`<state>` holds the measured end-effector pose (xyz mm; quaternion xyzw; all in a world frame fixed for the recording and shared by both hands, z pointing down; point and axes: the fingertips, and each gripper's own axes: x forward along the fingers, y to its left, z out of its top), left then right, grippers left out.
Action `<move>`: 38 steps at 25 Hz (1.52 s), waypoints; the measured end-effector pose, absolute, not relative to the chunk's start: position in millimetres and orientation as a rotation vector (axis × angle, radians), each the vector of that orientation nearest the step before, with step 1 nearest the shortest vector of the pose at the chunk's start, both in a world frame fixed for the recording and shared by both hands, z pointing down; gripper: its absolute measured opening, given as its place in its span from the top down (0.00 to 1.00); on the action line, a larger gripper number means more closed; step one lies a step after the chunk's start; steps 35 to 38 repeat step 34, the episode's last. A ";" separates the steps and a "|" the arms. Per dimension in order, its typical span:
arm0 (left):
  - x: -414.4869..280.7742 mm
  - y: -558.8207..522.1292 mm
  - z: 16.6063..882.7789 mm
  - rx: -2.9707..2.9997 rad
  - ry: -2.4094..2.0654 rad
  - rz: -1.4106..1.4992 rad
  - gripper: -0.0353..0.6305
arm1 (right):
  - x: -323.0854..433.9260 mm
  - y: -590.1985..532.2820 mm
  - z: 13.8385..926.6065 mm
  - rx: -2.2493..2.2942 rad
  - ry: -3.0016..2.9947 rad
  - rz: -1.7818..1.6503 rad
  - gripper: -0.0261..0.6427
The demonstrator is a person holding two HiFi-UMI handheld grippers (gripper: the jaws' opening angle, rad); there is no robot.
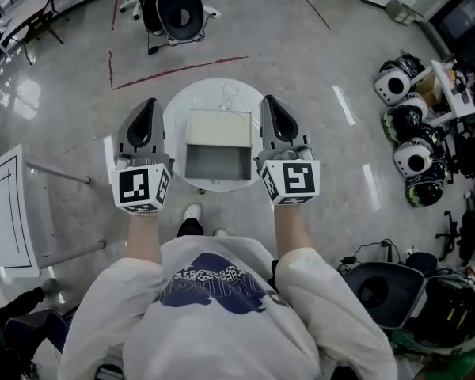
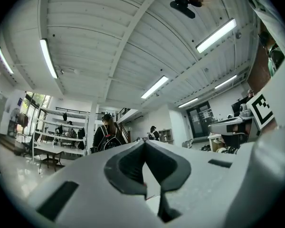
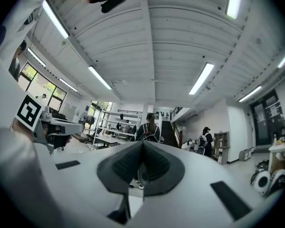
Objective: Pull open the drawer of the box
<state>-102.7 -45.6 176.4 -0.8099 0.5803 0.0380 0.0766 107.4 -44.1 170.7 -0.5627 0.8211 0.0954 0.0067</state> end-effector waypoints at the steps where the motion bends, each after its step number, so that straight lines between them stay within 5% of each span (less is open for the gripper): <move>1: -102.0 -46.4 176.1 -2.428 1.737 0.114 0.94 | 107.9 -44.7 171.0 -1.759 2.568 0.296 0.96; 38: -104.7 -55.9 185.1 -2.455 1.723 0.106 0.94 | 101.7 -50.0 176.3 -1.835 2.612 0.307 0.97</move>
